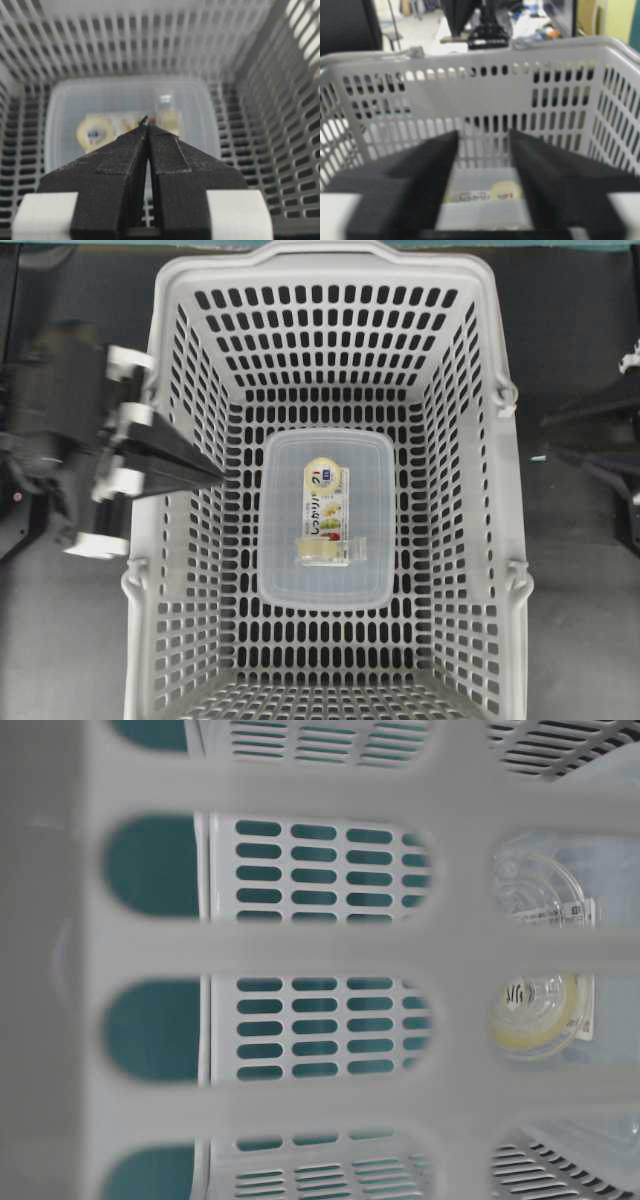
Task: Pick up the tape dispenser from the shopping basket with the left arm.
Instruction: 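Move the left gripper over the basket toward the tape dispenser, then lower the open left gripper into the basket around the clear tape dispenser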
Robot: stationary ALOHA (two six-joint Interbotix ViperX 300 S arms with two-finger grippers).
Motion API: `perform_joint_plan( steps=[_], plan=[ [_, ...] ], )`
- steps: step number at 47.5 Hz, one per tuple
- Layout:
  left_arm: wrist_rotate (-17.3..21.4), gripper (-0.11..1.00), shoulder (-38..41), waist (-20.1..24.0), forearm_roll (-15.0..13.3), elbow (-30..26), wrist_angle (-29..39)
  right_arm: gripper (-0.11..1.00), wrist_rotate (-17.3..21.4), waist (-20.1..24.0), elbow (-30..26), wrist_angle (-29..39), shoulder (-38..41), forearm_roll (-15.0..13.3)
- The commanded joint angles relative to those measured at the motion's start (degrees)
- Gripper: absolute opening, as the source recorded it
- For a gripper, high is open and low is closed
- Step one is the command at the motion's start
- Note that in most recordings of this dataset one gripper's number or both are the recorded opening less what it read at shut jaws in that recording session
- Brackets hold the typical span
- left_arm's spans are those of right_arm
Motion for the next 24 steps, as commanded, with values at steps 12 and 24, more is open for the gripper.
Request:
perform_joint_plan(
  steps=[12, 24],
  plan=[
    [-0.3, 0.02, 13.5, -1.1, 0.2, -12.0, 9.3, 0.71, 0.0, -0.4, -1.4, 1.4, -0.7, 0.2],
    [-2.0, 0.69, 22.8, -2.7, 0.2, -18.1, 17.0, 0.7, 0.0, -0.4, -1.3, 1.4, -0.9, 0.2]
  ],
)
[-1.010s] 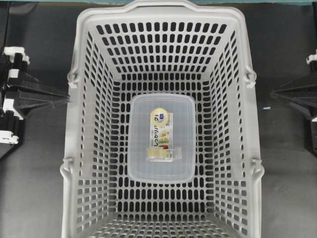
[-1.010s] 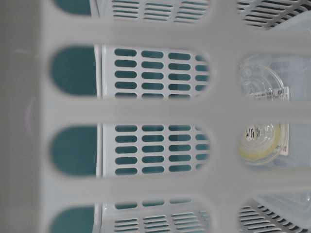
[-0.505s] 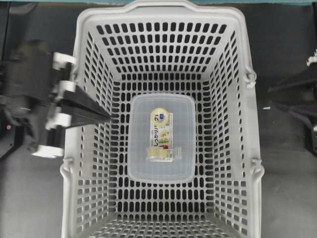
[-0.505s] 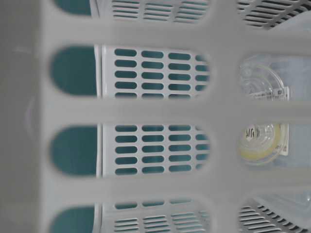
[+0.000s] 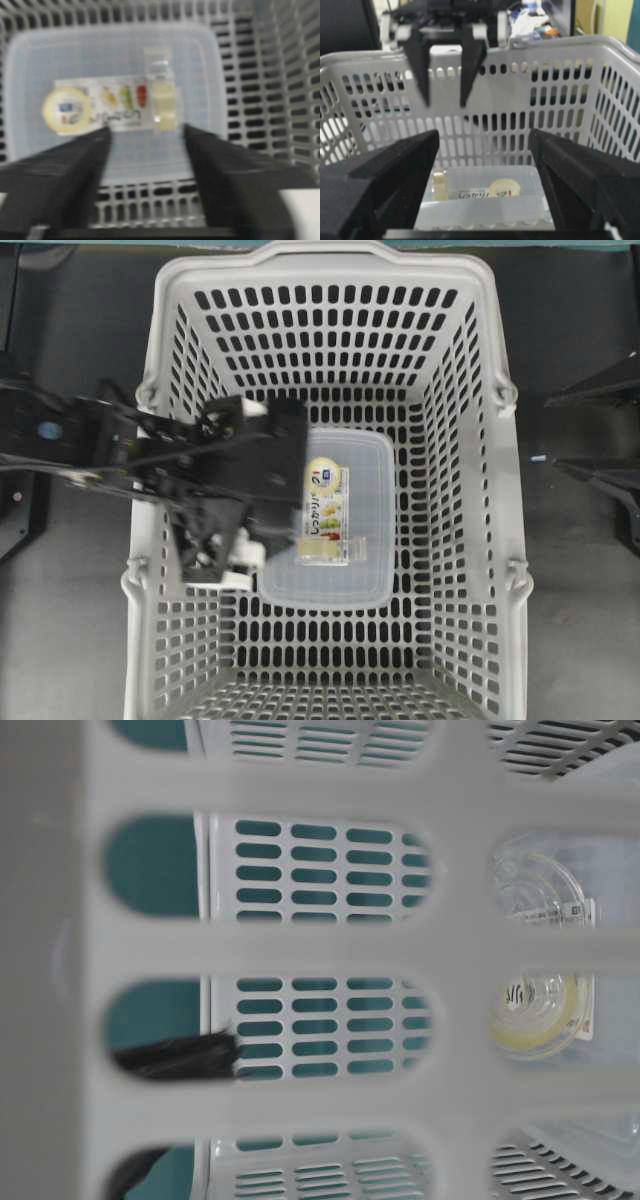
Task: Pick up the tape dispenser from the shopping basket with the left arm.
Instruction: 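Lower the open left gripper into the basket around the clear tape dispenser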
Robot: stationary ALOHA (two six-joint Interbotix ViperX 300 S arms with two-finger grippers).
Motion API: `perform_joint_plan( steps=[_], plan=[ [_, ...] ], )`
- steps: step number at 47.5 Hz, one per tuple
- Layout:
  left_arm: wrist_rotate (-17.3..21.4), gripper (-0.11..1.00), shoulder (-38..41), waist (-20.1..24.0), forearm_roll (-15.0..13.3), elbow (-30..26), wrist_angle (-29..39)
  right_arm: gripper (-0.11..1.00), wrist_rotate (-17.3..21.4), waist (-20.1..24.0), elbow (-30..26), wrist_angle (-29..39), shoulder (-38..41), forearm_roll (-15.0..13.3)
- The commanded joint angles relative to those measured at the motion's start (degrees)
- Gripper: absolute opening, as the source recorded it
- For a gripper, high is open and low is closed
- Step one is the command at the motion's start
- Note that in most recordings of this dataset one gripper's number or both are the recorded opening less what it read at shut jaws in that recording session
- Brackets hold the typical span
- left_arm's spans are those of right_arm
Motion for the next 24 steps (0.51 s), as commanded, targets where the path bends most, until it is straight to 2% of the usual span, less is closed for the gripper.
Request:
perform_joint_plan(
  steps=[1, 3, 6, 24],
  plan=[
    [-0.5, 0.74, 2.8, -0.8, 0.3, -3.5, 2.4, 0.7, 0.0, -0.1, -1.2, -0.3, 0.3, 0.2],
    [-0.6, 0.83, 4.2, -0.9, 0.3, -4.3, 2.9, 0.7, 0.0, -0.2, -1.2, -0.3, 0.3, 0.2],
    [-0.8, 0.9, 6.6, -0.9, 0.3, -5.2, 3.1, 0.7, 0.0, -0.1, -1.2, -0.3, 0.3, 0.2],
    [-1.2, 0.86, 15.5, -1.1, 0.3, -5.1, 2.4, 0.7, 0.0, -0.1, -1.1, -0.4, 0.3, 0.2]
  ],
)
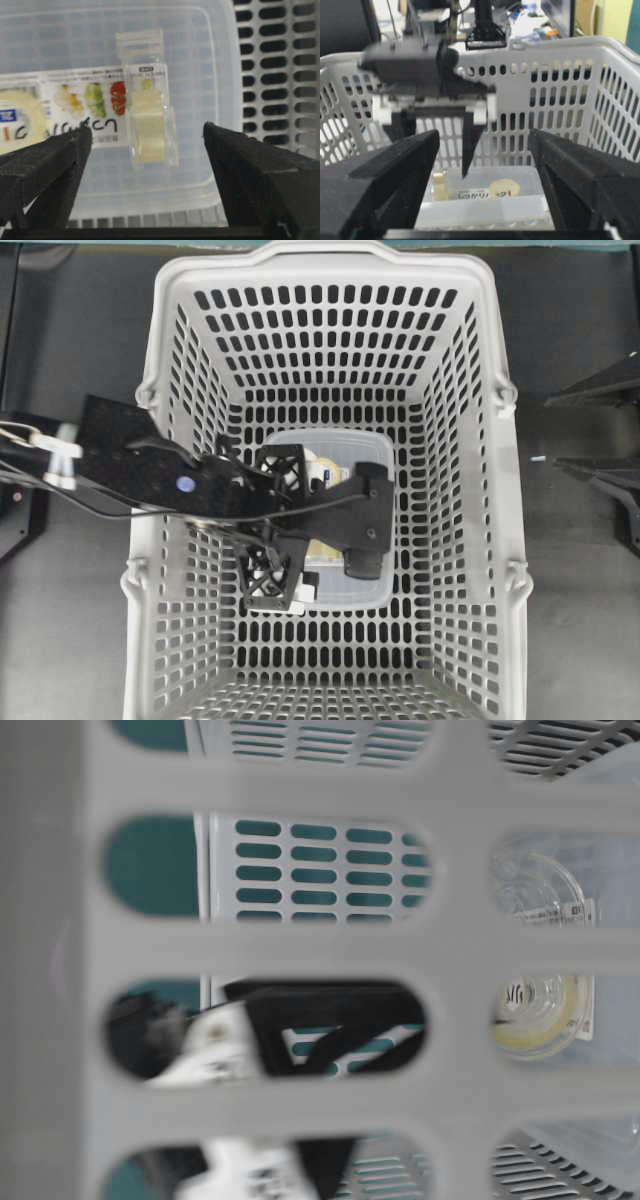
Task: Pick up the tape dispenser from the shopping basket with the left arm.
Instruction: 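Lower the open left gripper into the basket around the clear tape dispenser, then close the left gripper on the tape dispenser's tape roll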
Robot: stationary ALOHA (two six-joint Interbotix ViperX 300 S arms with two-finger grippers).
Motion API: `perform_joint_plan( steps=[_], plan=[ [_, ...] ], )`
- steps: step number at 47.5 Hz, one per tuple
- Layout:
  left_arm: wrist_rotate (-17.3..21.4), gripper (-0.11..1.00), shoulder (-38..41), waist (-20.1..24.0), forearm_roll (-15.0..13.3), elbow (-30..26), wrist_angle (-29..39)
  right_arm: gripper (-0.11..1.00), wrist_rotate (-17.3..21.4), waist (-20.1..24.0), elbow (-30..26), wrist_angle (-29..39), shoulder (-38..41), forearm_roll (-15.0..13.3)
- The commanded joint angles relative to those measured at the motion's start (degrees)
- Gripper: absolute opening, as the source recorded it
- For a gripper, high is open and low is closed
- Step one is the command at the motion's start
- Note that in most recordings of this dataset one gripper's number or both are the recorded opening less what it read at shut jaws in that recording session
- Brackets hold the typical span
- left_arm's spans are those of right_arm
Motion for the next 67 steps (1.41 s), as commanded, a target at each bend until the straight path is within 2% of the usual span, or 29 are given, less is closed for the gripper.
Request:
perform_joint_plan(
  steps=[1, 6, 10, 16, 18, 25, 35, 39, 43, 50, 67],
  plan=[
    [-0.2, 0.86, 0.9, -0.1, 0.2, -0.2, -1.1, 0.7, 0.0, 0.0, -1.1, -0.4, 0.4, 0.2],
    [-0.2, 0.83, 1.8, -0.1, 0.1, 0.1, -2.7, 0.7, 0.0, 0.0, -1.1, -0.4, 0.4, 0.2],
    [0.4, 0.74, 1.8, -0.2, 0.2, -0.1, -3.2, 0.7, 0.0, 0.0, -1.0, -0.4, 0.4, 0.2],
    [1.1, 0.36, 0.8, -0.3, 0.2, -0.9, -2.3, 0.7, 0.0, 0.0, -1.0, -0.3, 0.4, 0.2],
    [1.3, 0.27, 0.1, -0.3, 0.2, -1.3, -1.7, 0.7, 0.0, 0.0, -0.9, -0.3, 0.3, 0.2],
    [1.4, 0.28, -2.7, -0.2, 0.2, -6.5, 5.0, 0.7, 0.0, 0.0, -0.6, -0.3, 0.0, 0.2],
    [1.3, 0.28, -5.4, 0.4, 0.2, -22.4, 22.6, 0.7, 0.0, 0.0, -0.2, -0.3, -0.3, 0.2],
    [1.2, 0.28, -5.1, 0.5, 0.2, -29.2, 28.0, 0.7, 0.0, 0.0, -0.2, -0.4, -0.3, 0.2],
    [1.2, 0.28, -4.6, 0.5, 0.2, -33.0, 31.5, 0.7, 0.0, 0.0, -0.2, -0.4, -0.3, 0.2],
    [1.2, 0.28, -3.2, 0.5, 0.2, -34.6, 32.8, 0.7, 0.0, 0.0, -0.1, -0.3, -0.4, 0.2],
    [0.7, 0.28, -2.6, 1.1, 0.2, -33.9, 31.5, 0.7, 0.0, 0.0, -0.1, -0.4, -0.4, 0.2]
  ],
)
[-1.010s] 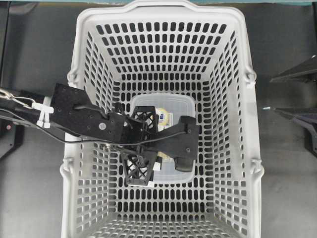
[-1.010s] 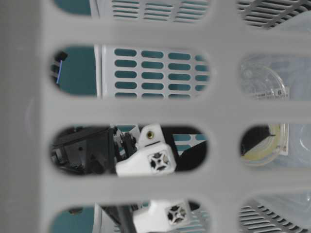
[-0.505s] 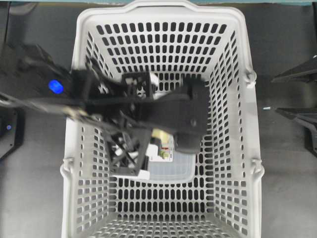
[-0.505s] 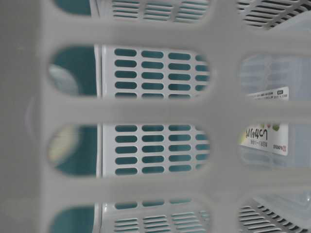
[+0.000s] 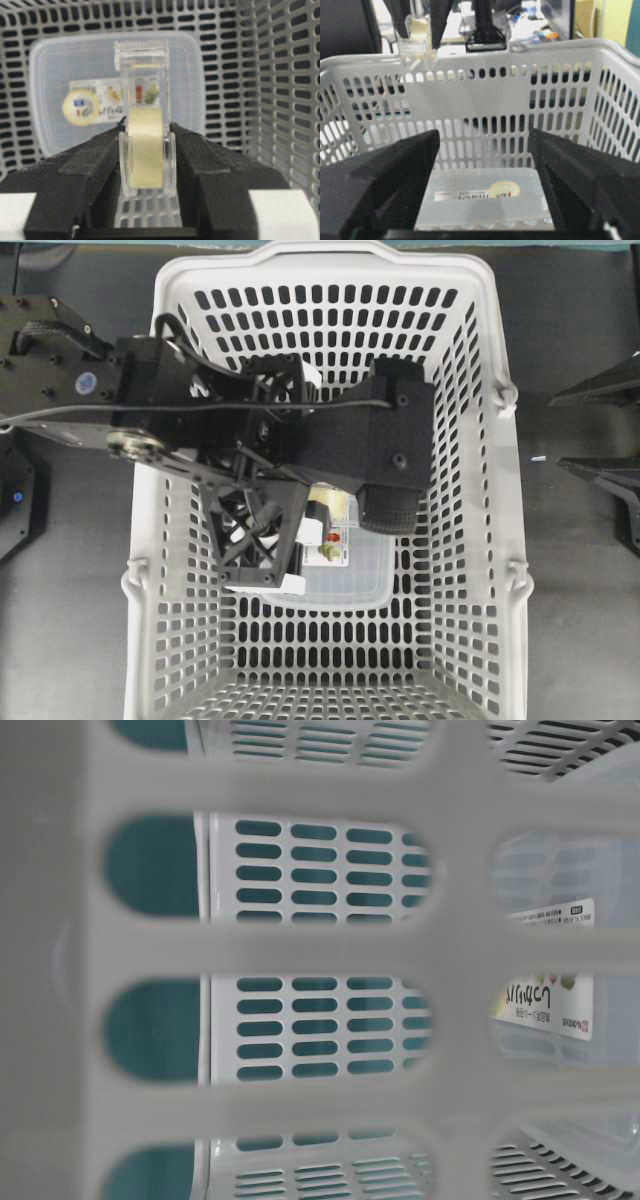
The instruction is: Pick up the tape dispenser from the shopping basket with the left arm.
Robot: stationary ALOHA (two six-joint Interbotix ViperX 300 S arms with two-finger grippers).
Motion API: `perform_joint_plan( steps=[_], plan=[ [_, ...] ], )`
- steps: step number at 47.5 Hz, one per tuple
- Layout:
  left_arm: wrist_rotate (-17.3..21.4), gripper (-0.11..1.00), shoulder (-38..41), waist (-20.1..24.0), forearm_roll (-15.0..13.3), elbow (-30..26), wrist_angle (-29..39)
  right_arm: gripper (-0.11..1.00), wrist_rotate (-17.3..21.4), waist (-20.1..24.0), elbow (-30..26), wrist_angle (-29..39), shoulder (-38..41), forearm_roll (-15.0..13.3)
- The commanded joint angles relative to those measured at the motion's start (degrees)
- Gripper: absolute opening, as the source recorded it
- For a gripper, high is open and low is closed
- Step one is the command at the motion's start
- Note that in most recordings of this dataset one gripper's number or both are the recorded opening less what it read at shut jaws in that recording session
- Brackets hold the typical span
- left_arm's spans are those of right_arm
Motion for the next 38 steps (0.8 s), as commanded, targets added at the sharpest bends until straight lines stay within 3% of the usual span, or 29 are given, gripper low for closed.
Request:
perform_joint_plan(
  steps=[1, 38],
  plan=[
    [-0.4, 0.28, -0.9, 0.4, 0.3, -0.6, -0.9, 0.7, 0.1, -0.1, -0.4, -0.4, 0.4, 0.2],
    [-0.8, 0.28, -0.8, 0.4, 0.2, 0.7, -1.3, 0.7, 0.1, 0.0, -0.4, -0.4, 0.0, 0.2]
  ],
)
